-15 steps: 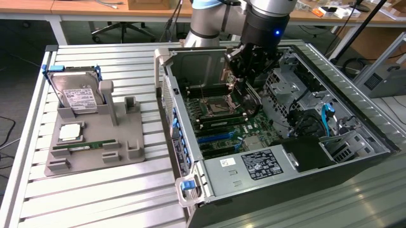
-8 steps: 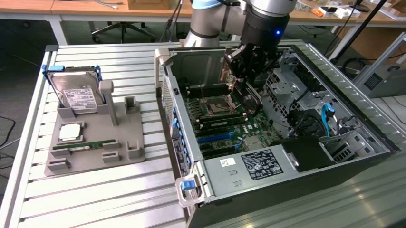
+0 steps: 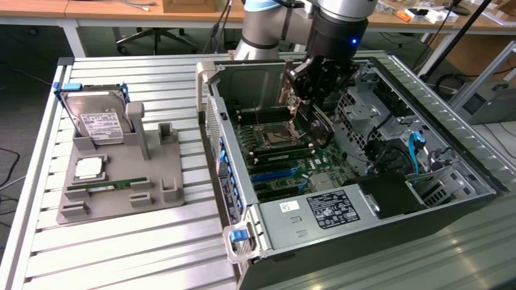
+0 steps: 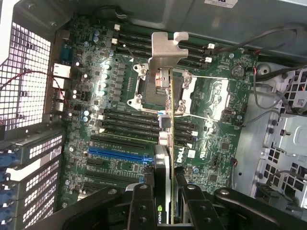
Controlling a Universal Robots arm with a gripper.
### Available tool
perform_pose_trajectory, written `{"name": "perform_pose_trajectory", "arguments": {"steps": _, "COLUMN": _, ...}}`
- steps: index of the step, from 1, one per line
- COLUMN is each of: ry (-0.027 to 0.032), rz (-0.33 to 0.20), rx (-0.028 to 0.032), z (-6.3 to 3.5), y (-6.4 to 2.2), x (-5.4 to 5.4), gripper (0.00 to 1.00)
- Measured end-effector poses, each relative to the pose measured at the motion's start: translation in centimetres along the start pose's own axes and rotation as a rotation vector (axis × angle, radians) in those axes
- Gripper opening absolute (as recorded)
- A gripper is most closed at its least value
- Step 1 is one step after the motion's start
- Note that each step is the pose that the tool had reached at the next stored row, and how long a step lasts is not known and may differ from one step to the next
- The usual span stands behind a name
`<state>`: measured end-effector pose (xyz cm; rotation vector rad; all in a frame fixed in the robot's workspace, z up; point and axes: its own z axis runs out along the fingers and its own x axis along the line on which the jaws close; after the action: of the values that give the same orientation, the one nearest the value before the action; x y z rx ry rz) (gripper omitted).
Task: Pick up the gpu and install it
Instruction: 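Insert the gpu into the slot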
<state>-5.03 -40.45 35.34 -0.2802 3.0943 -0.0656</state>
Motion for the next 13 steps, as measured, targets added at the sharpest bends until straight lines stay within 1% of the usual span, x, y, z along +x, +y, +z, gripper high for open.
{"name": "perform_pose_trajectory", "arguments": {"steps": 13, "ry": -0.002, "rz": -0.045, "rx": -0.0014, "z": 0.01, "y": 0.0, "x": 0.0, "gripper": 0.27}}
